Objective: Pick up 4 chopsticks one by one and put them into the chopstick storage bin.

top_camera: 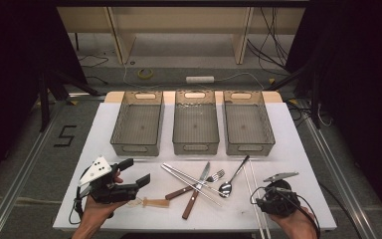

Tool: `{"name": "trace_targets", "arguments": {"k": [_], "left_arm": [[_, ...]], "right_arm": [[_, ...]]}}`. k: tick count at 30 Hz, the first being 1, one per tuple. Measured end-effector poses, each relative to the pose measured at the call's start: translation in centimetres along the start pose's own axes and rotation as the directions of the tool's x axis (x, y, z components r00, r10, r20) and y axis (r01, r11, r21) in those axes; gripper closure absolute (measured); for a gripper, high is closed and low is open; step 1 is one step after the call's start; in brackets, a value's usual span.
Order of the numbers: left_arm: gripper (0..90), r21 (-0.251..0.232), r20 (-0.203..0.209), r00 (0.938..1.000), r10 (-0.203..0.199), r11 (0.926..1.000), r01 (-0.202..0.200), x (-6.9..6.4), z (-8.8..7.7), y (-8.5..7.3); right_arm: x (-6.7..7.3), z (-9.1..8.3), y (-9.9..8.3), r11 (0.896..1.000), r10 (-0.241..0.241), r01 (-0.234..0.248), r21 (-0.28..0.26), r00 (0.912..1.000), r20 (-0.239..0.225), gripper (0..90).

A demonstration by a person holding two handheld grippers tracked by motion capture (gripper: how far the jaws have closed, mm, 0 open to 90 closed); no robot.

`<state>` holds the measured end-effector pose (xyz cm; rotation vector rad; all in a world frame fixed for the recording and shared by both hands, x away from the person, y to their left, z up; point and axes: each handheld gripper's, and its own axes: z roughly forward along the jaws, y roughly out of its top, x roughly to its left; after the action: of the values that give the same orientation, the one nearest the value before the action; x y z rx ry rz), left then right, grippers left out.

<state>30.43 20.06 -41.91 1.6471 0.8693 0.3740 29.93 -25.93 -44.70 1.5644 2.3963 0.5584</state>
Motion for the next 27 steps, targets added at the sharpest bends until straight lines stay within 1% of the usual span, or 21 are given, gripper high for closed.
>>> {"name": "trace_targets", "arguments": {"k": [3,5,6,10,12,14,23,26,27], "left_arm": [[15.7,0.0,0.0,1.0,0.001,1.0,-0.001,0.0,0.0,0.0],[15.7,0.0,0.0,1.0,0.001,1.0,-0.001,0.0,0.0,0.0],[15.6,0.0,-0.001,1.0,0.001,1.0,-0.001,0.0,0.0,0.0],[15.7,0.0,-0.001,1.0,0.002,1.0,-0.002,0.0,0.0,0.0],[15.7,0.001,-0.001,1.0,0.004,1.0,-0.004,-0.1,0.0,0.0],[15.7,0.0,-0.001,1.0,0.003,1.0,-0.003,0.0,0.0,0.0],[15.7,-0.001,-0.003,1.0,0.004,1.0,-0.004,0.0,0.0,0.0],[15.7,0.0,-0.003,1.0,0.004,1.0,-0.004,-0.1,0.0,0.0],[15.6,0.0,-0.002,1.0,0.005,1.0,-0.005,-0.1,0.0,0.0]], "right_arm": [[0.1,0.3,0.0,1.0,0.002,-0.002,0.006,1.0,-0.003,66.2],[0.1,0.4,-0.1,1.0,0.003,-0.003,0.018,1.0,0.004,67.8],[0.0,0.5,-0.1,1.0,0.002,-0.002,0.022,1.0,0.005,70.5],[-0.1,0.7,-0.2,0.999,-0.001,0.001,0.036,1.0,0.003,71.7],[0.1,1.0,-0.2,0.999,-0.01,0.009,0.052,0.9998,0.019,73.5],[0.0,1.1,-0.2,0.998,-0.009,0.008,0.059,0.9999,0.014,75.1],[0.3,1.3,-0.1,0.997,-0.023,0.02,0.074,0.999,0.039,79.0],[0.3,1.3,-0.2,0.997,-0.014,0.011,0.07,0.999,0.044,80.6],[0.1,1.3,-0.2,0.998,-0.007,0.005,0.068,0.9993,0.037,82.2]]}}
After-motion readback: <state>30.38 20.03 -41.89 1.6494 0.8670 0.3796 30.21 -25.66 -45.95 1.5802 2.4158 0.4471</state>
